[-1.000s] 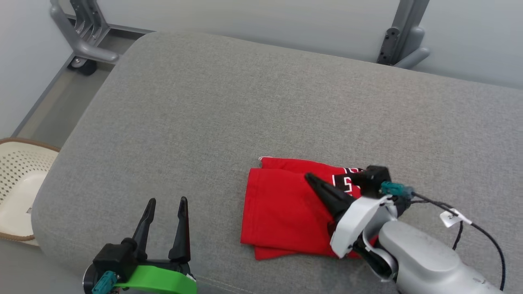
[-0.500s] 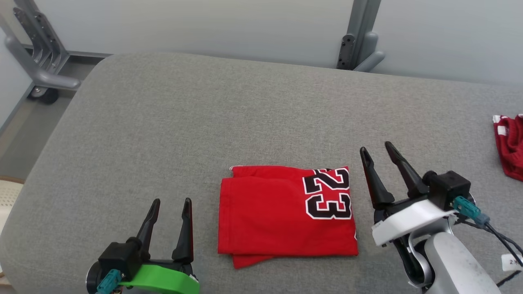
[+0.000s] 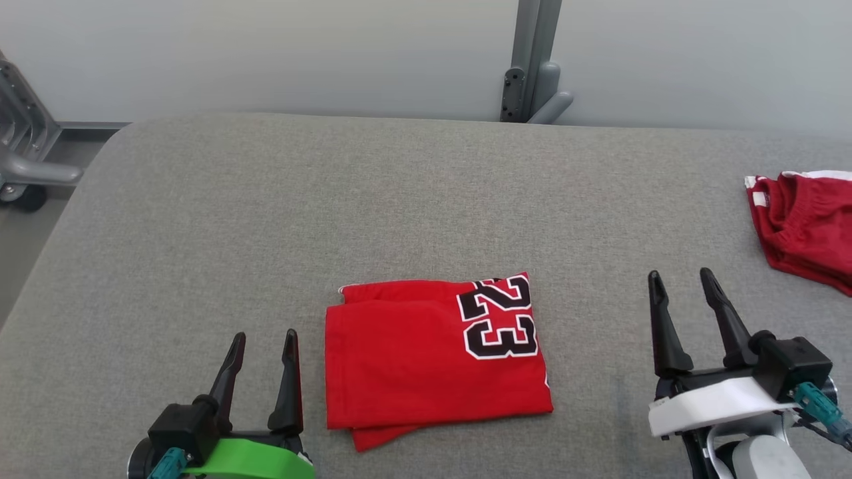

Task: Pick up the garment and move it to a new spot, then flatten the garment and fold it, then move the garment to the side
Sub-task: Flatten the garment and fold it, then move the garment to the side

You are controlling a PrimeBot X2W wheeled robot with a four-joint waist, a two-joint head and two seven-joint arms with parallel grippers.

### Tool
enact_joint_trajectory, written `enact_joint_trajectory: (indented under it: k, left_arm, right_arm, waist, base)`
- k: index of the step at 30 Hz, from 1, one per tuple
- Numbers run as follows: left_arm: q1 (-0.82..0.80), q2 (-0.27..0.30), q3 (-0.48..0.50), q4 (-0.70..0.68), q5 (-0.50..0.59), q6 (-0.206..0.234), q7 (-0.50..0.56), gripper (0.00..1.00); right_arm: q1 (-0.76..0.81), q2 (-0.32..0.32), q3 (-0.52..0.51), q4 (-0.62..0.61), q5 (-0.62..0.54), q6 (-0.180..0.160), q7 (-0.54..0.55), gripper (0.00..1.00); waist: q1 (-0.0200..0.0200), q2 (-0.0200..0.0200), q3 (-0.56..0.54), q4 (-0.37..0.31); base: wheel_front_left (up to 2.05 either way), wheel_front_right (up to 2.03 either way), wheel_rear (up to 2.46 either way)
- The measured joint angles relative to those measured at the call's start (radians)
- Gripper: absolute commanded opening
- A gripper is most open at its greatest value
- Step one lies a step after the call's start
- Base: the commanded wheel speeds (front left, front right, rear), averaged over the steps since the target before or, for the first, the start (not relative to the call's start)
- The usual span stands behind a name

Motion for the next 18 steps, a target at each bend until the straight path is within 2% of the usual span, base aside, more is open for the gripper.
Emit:
enact_joint_trajectory:
  k: [4,18]
  left_arm:
    - [0.01,0.0,0.012,-0.002,0.005,0.003,0.0,1.0]
    - [0.011,-0.001,0.023,0.006,0.021,0.001,0.0,1.0]
  right_arm:
    - [0.027,0.005,-0.032,-0.024,-0.018,0.0,0.0,1.0]
    - [0.037,0.006,-0.023,-0.027,-0.011,0.0,0.0,1.0]
  waist:
    - [0.0,0.0,-0.001,-0.019]
    - [0.0,0.0,0.004,-0.038]
  base:
    - [0.0,0.0,0.0]
    - [0.0,0.0,0.0]
